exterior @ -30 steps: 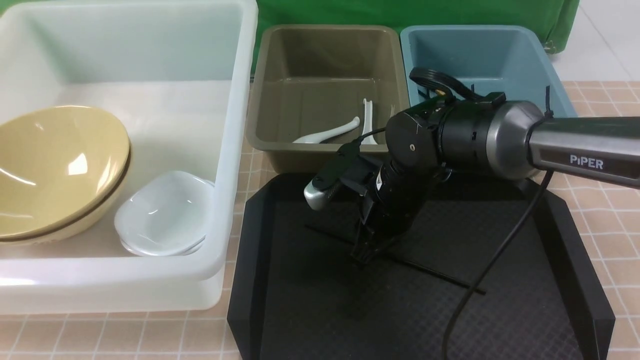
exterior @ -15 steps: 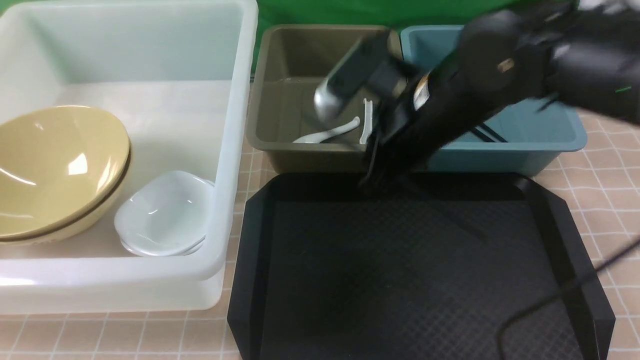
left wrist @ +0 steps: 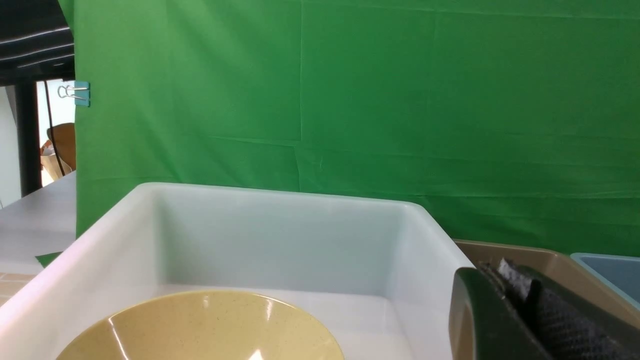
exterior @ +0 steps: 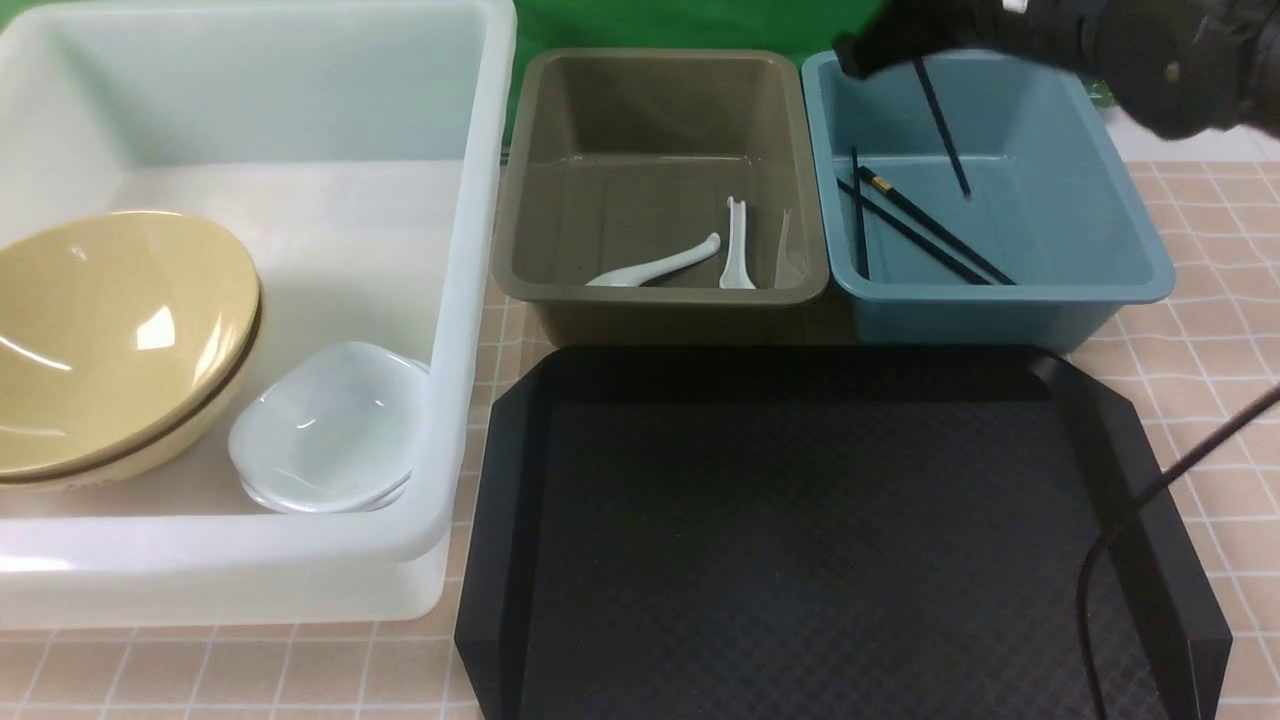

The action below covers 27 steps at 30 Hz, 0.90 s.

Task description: On brown table put chopsticks spoon bowls plates into blue grey white boxes.

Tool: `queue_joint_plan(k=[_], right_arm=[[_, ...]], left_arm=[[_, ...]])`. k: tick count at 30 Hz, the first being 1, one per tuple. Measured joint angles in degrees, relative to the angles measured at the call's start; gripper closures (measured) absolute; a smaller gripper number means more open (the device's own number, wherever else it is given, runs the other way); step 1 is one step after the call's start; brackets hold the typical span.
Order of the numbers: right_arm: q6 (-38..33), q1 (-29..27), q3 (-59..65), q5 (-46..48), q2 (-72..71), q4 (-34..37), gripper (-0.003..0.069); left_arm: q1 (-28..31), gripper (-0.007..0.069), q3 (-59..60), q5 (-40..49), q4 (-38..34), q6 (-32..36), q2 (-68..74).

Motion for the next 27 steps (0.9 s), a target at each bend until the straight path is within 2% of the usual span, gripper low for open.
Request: queue_joint_plan(k=[5, 6, 7, 10, 12, 13, 15, 19, 23, 27], right_arm=[[-2.08, -1.29, -0.63, 12.36, -0.34, -0.41, 0.0396], [-2.36, -1.29, -0.76, 12.99, -0.51, -0.46, 0.0391], [-4.82, -1.29, -2.09, 18.76, -2.86, -0.78, 0.0373], [-6.43, -1.29, -3.75, 23.5, -7.2, -1.0, 0.0382], [-6.7, -1.29, -4.18, 25.52, -13.28, -1.06, 0.0416], [-7.54, -1.29, -4.12, 25.86, -18.98, -1.12, 0.046], [-7.97, -1.29, -3.35, 24.84, -24.43, -1.17, 0.0503], [-7.97, -1.29, 5.6, 17.01, -41.09, -1.29, 0.0614], [-6.36, -1.29, 19.16, 8.96, -55.07, -1.4, 0.0622], [-2.35, -1.29, 42.01, -4.97, -67.39, -1.51, 0.0622]], left_arm=[[0.0, 0.0635, 0.0, 1.07, 0.0, 0.79, 0.0], [0.0, 0.0635, 0.0, 1.14, 0.0, 0.81, 0.0], [0.0, 0.0635, 0.0, 2.09, 0.0, 0.85, 0.0], [0.0, 0.0635, 0.0, 3.32, 0.0, 0.85, 0.0], [0.0, 0.0635, 0.0, 3.95, 0.02, 0.87, 0.0], [0.0, 0.0635, 0.0, 3.94, 0.02, 1.0, 0.0], [0.0, 0.0635, 0.0, 3.71, 0.02, 1.28, 0.0], [0.0, 0.0635, 0.0, 3.46, 0.07, 1.83, 0.0], [0.0, 0.0635, 0.0, 3.46, 0.07, 1.87, 0.0], [0.0, 0.0635, 0.0, 3.46, 0.07, 1.87, 0.0]])
